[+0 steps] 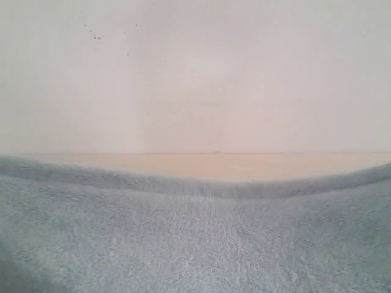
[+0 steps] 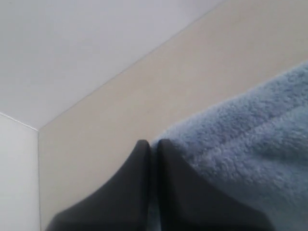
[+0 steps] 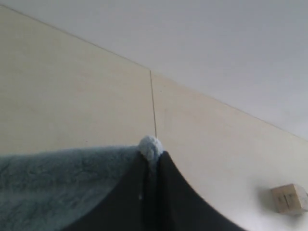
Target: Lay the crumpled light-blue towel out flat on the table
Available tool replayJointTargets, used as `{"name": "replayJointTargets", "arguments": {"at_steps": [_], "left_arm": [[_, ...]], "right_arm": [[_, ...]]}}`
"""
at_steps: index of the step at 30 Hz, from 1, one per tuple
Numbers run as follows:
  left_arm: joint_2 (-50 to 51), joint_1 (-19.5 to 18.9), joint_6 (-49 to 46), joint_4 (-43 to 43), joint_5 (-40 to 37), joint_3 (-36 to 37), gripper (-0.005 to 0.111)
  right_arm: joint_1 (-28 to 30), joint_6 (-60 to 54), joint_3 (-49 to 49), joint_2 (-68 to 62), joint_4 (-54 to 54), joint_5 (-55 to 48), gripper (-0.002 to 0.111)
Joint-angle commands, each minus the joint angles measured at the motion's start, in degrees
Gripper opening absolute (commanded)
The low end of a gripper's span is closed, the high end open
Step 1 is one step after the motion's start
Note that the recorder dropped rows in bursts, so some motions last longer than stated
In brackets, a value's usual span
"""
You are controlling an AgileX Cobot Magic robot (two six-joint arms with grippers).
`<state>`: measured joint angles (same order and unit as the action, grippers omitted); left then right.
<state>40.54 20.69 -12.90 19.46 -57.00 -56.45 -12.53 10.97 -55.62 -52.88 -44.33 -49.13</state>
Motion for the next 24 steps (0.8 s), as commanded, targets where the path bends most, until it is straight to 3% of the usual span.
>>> {"name": "replayJointTargets", "arguments": {"at_steps": [1,7,15,17,20,22,24], "left_arm": [[14.67,0.03,3.75,5.82,9.79,0.55,0.004],[35.78,-1.71,17.91,21.75,21.29,0.27,0.004],[55.69,-10.80,53.83,49.30,36.66,-0.46,0.004],[59.72,-12.29,62.00,55.80,37.55,-2.33,0.004],[64.05,-13.63,69.16,60.99,37.55,-5.94,0.009],[65.55,-13.74,69.94,61.70,37.76,-8.35,0.020],[66.04,-13.78,70.95,61.70,37.92,-10.84,0.039]], "right_arm": [[0.00,10.46,1.06,-10.61,-11.21,11.46,0.001],[0.71,15.94,-5.26,-32.11,-17.11,14.48,0.001],[6.75,15.53,-23.79,-56.09,-15.86,16.62,0.001],[6.83,14.24,-28.34,-60.37,-14.61,17.02,0.002],[6.71,13.97,-33.15,-64.44,-13.14,19.00,0.020],[6.71,13.97,-35.58,-65.68,-11.04,20.16,0.038],[6.71,13.97,-37.56,-66.22,-9.52,20.43,0.058]]}}
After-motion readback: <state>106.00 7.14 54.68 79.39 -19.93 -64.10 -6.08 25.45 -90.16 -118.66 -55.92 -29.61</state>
